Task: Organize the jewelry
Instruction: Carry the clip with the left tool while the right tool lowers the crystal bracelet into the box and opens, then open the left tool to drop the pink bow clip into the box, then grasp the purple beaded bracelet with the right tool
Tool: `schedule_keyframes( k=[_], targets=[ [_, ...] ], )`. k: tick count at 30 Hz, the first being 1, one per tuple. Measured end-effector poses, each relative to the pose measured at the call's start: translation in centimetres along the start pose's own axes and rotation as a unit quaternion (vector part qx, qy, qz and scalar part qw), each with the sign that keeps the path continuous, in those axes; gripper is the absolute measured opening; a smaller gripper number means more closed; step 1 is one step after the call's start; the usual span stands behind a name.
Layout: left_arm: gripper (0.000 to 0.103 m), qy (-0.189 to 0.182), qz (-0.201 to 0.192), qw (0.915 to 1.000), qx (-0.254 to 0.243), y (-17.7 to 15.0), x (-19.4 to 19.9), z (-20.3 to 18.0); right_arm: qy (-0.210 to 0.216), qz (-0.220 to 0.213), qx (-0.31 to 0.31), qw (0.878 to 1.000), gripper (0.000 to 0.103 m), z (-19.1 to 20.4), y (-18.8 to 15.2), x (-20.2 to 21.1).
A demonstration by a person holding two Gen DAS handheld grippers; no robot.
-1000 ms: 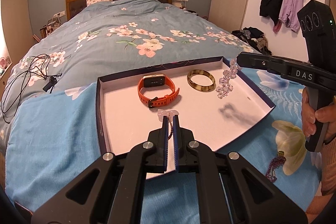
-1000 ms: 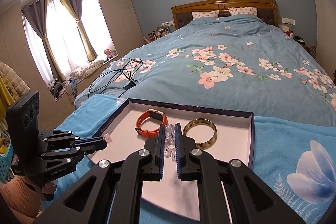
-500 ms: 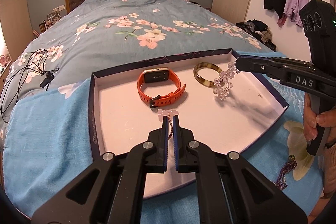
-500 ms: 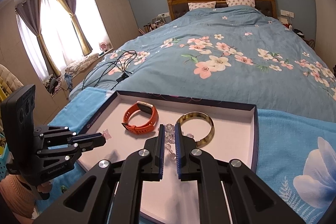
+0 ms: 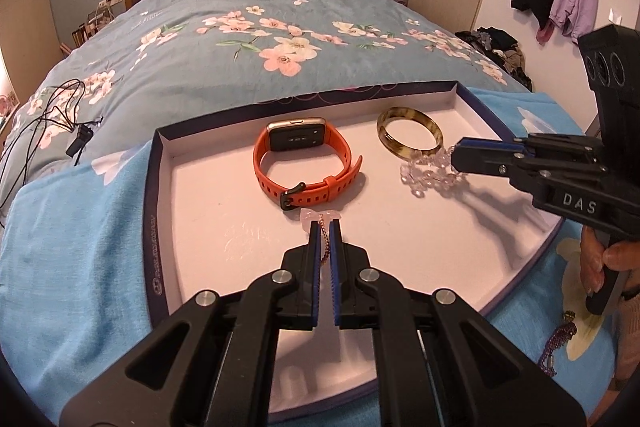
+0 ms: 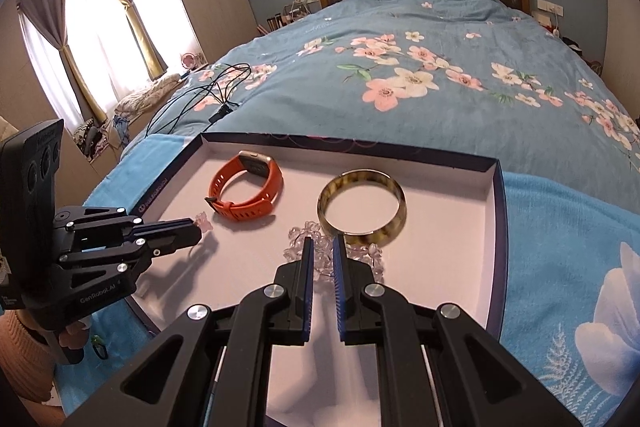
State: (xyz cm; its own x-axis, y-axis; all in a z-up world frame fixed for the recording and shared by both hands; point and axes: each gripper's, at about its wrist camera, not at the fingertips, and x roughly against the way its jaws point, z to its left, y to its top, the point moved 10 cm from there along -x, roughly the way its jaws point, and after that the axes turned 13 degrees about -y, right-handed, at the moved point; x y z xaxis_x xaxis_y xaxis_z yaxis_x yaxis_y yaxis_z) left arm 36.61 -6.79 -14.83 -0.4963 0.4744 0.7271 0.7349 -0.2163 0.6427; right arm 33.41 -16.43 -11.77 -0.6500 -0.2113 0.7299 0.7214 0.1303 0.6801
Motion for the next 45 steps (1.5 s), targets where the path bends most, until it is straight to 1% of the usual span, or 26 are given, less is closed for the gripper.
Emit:
schedule_keyframes(
  k=[4, 10, 13, 15, 18, 20, 22, 25, 29, 33, 35, 37, 40, 43, 45],
  targets=[
    [0.005, -0.003, 0.004, 1.0000, 0.008, 0.1, -0.6, 0.2, -0.002, -0.004, -0.009, 1.000, 0.012, -0.3, 0.1, 0.5],
    [0.006, -0.006, 0.006, 0.9999, 0.009, 0.5, -1.2, 0.3, 0.005, -0.019, -0.013, 1.000, 0.013, -0.1, 0.5, 2.2],
    [0.008, -0.001, 0.002, 0.9999, 0.010, 0.8, -1.2, 0.5, 0.009, -0.028, -0.012, 1.000, 0.018, 0.1, 0.5, 3.3],
    [0.011, 0.002, -0.008, 0.9999, 0.011, 1.0, -0.8, 0.7, 0.014, -0.032, -0.013, 0.999, 0.018, 0.1, 0.5, 4.0],
    [0.023, -0.003, -0.028, 0.9995, 0.015, 1.4, 0.3, 0.7, 0.023, -0.041, -0.012, 0.999, 0.021, 0.5, 0.1, 5.4],
    [0.025, -0.001, -0.046, 0.9989, 0.011, 1.7, 1.6, 0.5, 0.030, -0.047, -0.007, 0.998, 0.027, 0.8, -0.3, 6.5],
    [0.028, -0.002, -0.063, 0.9980, 0.007, 1.8, 3.3, 0.1, 0.033, -0.054, 0.002, 0.998, 0.027, 1.2, -0.9, 7.7],
    [0.032, 0.005, -0.086, 0.9962, -0.012, 1.6, 5.9, -0.8, 0.039, -0.056, 0.015, 0.998, 0.030, 1.5, -2.3, 9.2],
    [0.035, 0.005, -0.104, 0.9940, -0.033, 0.2, 9.2, -2.0, 0.033, -0.051, 0.028, 0.998, 0.031, 1.4, -4.4, 10.5],
    [0.036, 0.000, -0.111, 0.9929, -0.043, -2.1, 11.8, -3.0, 0.019, -0.028, 0.040, 0.999, 0.031, 0.9, -7.7, 11.0],
    [0.037, 0.005, -0.114, 0.9925, -0.044, -3.4, 12.6, -3.3, 0.012, -0.016, 0.044, 0.999, 0.031, 0.6, -9.2, 11.0],
    [0.037, 0.006, -0.111, 0.9928, -0.045, -4.8, 13.0, -3.5, 0.001, -0.007, 0.047, 0.999, 0.031, 0.4, -10.7, 11.2],
    [0.037, 0.005, -0.101, 0.9940, -0.041, -6.9, 13.2, -4.0, -0.003, 0.001, 0.046, 0.999, 0.031, 0.1, -12.3, 11.5],
    [0.037, -0.008, -0.099, 0.9947, -0.028, -8.3, 13.3, -4.1, -0.004, 0.007, 0.043, 0.999, 0.031, 0.2, -13.4, 11.5],
    [0.037, -0.013, -0.098, 0.9948, -0.022, -8.8, 13.2, -4.1, -0.005, 0.008, 0.045, 0.999, 0.029, 0.6, -14.1, 11.6]
  ],
)
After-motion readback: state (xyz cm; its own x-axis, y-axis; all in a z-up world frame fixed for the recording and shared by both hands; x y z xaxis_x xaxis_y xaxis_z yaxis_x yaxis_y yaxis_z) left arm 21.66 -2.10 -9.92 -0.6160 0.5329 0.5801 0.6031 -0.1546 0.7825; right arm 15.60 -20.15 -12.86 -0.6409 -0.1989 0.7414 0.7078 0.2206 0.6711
